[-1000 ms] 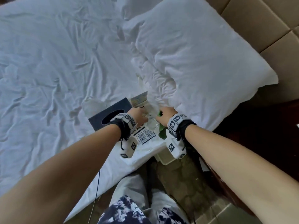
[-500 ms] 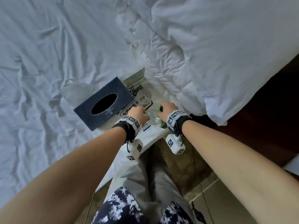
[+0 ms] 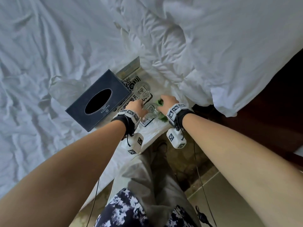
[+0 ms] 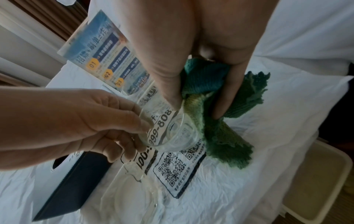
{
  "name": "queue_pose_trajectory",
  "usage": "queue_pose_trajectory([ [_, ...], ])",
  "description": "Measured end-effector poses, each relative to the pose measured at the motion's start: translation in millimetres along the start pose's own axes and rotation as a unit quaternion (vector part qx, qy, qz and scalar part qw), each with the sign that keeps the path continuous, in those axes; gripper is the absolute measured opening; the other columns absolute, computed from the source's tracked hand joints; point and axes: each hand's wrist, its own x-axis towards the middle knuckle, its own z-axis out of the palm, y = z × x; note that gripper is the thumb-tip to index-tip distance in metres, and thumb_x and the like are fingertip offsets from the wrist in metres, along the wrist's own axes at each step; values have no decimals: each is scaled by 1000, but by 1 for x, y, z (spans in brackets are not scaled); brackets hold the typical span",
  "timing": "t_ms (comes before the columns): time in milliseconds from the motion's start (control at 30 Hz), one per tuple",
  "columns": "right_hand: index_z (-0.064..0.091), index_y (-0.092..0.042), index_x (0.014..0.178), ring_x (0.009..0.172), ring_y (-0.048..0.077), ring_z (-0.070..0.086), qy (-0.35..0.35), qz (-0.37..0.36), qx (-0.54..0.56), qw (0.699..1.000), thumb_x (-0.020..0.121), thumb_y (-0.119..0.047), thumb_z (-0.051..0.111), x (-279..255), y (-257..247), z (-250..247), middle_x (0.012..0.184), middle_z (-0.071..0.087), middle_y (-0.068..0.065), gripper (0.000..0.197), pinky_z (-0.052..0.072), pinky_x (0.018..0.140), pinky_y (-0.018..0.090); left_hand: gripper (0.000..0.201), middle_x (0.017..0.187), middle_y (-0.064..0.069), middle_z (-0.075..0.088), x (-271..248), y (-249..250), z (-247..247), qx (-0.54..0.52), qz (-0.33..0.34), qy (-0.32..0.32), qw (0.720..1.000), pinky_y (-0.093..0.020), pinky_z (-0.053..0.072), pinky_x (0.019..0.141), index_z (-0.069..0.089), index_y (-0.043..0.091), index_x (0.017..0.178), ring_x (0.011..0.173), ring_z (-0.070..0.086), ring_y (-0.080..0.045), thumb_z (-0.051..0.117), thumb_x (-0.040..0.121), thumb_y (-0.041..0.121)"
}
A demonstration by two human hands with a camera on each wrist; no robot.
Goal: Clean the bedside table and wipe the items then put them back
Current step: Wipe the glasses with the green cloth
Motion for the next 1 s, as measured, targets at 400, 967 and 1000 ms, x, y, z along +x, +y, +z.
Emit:
queue_pose_trajectory([
  [400,65,-30,96,87,22,63,38,4,161,986,88,-27,62,-71,29,-41,91,67,-2,9,43,68,24,19,93,-7,66,-58,23,-24,-22,41,38,998,-31,53,74,61,13,102,79,62,-23,60,88,25],
  [967,65,-8,123,109,23,57,159,-31,342,926,96,-29,59,-201,155,-12,116,65,3,34,42,94,27,59,113,-12,67,-177,129,76,-272,95,-35,957,-43,62,75,52,14,130,93,70,-25,70,86,48],
  [1000,65,-9,124,108,24,58,165,-30,335,927,96,-30,59,-205,162,-7,115,65,4,35,43,93,28,51,111,-12,67,-181,133,84,-285,81,-51,954,-40,62,70,54,13,126,88,70,-25,71,88,43],
])
